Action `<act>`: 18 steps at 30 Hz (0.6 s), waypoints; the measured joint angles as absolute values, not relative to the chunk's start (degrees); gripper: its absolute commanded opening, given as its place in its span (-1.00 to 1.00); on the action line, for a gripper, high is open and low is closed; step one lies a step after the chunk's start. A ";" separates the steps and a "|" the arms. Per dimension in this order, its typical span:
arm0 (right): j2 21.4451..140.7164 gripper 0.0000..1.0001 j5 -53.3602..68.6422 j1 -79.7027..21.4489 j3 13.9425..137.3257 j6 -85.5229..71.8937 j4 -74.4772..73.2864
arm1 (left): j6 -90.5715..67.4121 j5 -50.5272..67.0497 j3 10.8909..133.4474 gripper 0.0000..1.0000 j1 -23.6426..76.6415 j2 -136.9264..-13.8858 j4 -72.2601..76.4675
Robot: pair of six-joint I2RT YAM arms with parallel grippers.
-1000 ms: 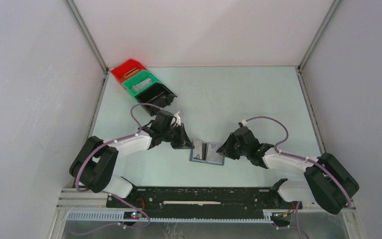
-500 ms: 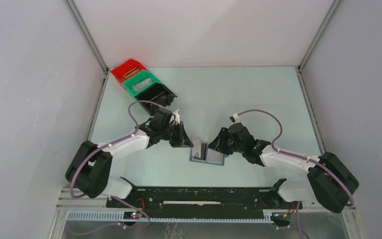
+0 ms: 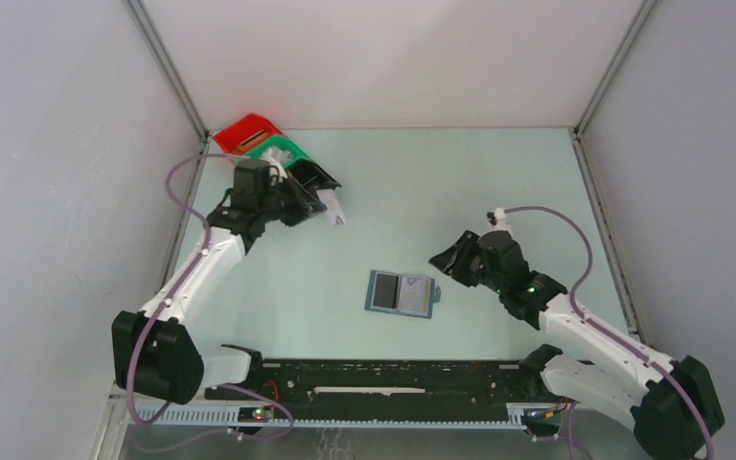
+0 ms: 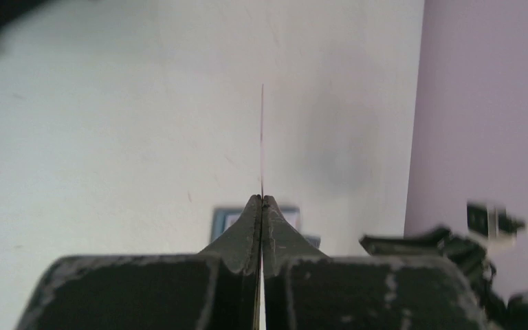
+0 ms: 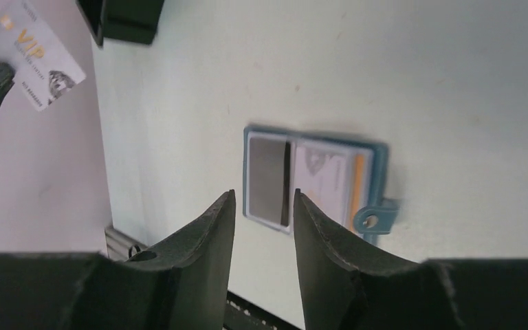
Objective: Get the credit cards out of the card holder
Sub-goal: Place the credit card in the storage box.
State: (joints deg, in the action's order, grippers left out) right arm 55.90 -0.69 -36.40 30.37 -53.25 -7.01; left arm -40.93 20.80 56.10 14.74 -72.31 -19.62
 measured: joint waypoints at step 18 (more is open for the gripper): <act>46.96 -0.07 5.43 -21.69 28.77 -48.69 -19.38 | -61.21 -12.71 74.06 -1.00 4.32 -89.86 -13.82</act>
State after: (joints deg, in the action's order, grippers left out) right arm 46.96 5.43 -21.69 28.77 -48.69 -19.38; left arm -61.21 -12.71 74.06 4.32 -89.86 -13.82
